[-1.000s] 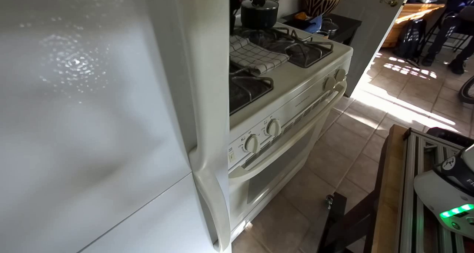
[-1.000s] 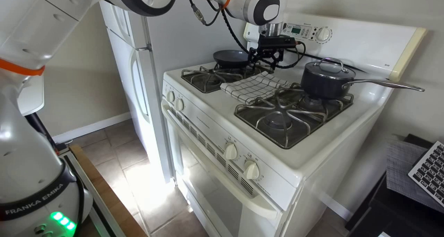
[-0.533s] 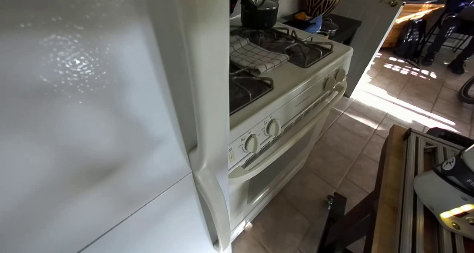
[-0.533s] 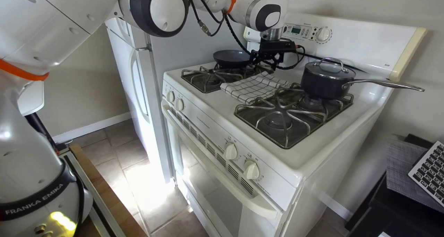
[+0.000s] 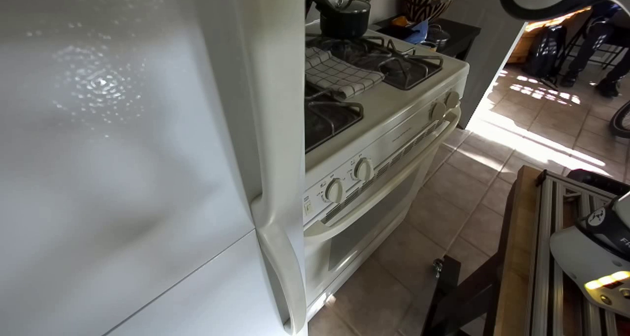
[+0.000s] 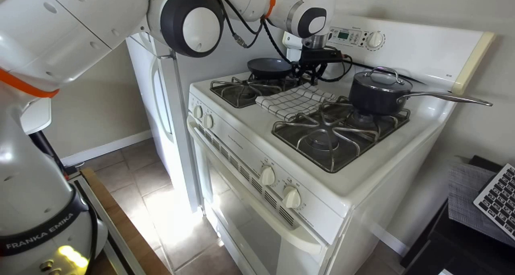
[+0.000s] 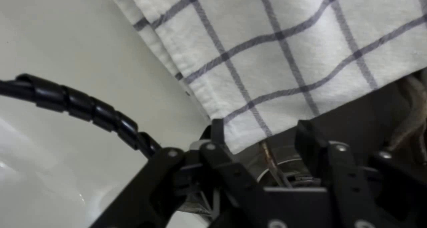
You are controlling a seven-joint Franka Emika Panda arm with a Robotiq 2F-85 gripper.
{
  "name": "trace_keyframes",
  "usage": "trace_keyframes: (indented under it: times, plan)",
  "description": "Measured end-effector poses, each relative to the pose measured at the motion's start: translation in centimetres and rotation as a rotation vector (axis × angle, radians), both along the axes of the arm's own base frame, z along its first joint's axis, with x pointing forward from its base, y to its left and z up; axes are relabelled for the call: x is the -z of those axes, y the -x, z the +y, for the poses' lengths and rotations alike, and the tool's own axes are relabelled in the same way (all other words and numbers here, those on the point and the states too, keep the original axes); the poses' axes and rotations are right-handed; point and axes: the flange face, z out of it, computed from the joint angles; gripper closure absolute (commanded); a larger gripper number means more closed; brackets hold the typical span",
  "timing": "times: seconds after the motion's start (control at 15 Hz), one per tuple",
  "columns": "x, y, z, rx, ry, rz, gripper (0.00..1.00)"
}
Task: Unfold the hand towel
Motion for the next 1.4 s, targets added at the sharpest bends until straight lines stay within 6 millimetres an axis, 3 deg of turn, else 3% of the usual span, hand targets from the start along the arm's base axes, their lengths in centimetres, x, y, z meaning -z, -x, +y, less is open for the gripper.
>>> trace_keyframes:
  times: [0.07, 0.13, 0.27, 0.67, 0.73, 0.87, 1.13, 1.4]
  plan:
    - [0.02, -0.06, -0.04, -0.001, -0.001, 0.002, 0.69]
    - [0.04, -0.15, -0.07, -0.001, -0.002, -0.001, 0.39]
    - [0.21, -0.30, -0.10, -0.002, -0.003, -0.004, 0.43]
    - [0.23, -0.75, 0.34, -0.025, -0.025, -0.026, 0.01]
    - [0.23, -0.81, 0.41, -0.030, -0.029, -0.030, 0.38]
    - [0.26, -0.88, 0.42, -0.037, -0.034, -0.035, 0.40]
    - [0.35, -0.99, 0.14, -0.046, -0.035, -0.042, 0.73]
    - [0.57, -0.78, 0.12, -0.054, -0.039, -0.020, 0.99]
